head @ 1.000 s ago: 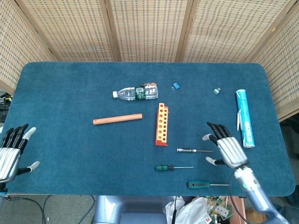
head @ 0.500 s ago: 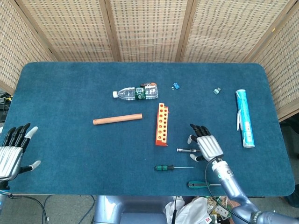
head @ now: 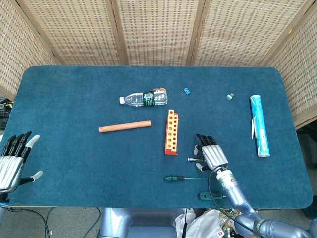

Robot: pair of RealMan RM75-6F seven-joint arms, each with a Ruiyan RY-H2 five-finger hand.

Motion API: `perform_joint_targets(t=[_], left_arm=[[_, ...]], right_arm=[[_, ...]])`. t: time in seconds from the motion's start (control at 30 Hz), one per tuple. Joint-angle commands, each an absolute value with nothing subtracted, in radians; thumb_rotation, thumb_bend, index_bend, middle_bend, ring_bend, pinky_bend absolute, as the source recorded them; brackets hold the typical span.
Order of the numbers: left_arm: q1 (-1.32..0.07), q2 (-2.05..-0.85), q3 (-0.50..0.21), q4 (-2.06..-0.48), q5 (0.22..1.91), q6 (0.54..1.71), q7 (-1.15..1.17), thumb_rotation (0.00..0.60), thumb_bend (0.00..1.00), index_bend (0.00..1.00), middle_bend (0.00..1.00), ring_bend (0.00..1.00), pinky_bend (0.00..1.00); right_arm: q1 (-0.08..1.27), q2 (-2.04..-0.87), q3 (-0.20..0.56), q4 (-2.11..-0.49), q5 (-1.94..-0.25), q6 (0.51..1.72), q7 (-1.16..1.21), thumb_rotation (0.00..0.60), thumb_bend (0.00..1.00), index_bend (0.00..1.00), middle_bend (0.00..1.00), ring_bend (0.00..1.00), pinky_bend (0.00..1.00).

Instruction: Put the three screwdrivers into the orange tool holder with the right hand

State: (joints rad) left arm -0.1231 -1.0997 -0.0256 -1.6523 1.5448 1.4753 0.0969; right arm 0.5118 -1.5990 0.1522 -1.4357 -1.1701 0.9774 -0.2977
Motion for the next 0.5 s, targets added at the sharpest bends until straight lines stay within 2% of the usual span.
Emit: perform_joint_targets(t=[0.03,0.5], left_arm=[[-0.123,-1.100,-0.026,-1.653,1.544,1.475,0.097,0.600,0.00,0.00,0.00,0.00,0.00],[-0.124,-1.101,-0.028,-1.651,1.539,1.474,0.097,0.600,0.00,0.00,0.00,0.00,0.00]], right_arm=[[0.518,-1.609,0.151,-1.428,-1.164,0.974,-0.293,0.600,0.26,0.44,0.00,0.00,0.00],[0.547,-1.639,0.146,-1.389,-1.125,0.949,-0.316,0.600,0.28,0.45,0.00,0.00,0.00]])
